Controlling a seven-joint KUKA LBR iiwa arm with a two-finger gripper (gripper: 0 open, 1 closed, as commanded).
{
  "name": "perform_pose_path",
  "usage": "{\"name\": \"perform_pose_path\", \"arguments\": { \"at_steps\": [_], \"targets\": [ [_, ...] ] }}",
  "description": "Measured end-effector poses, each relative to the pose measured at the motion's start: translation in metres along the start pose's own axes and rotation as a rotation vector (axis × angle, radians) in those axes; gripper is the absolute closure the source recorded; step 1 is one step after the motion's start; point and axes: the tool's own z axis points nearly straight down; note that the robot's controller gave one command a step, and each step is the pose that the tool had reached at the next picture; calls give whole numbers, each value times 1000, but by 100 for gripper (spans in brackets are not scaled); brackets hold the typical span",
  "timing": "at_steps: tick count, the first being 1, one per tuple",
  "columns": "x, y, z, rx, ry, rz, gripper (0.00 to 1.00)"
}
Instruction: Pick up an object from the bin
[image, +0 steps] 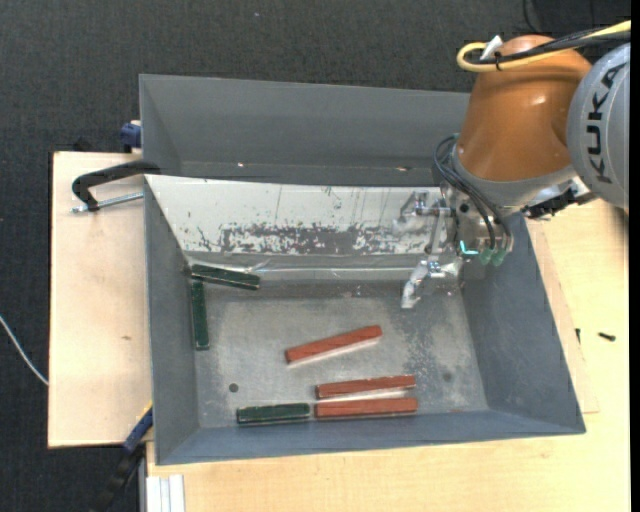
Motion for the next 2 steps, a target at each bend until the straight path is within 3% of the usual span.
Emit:
{"name": "perform_pose_path", "arguments": {
  "at_steps": [1,2],
  "targets": [
    [-1,0,-4,0,-8,0,0],
    [6,0,37,0,-16,7,0]
  ]
}}
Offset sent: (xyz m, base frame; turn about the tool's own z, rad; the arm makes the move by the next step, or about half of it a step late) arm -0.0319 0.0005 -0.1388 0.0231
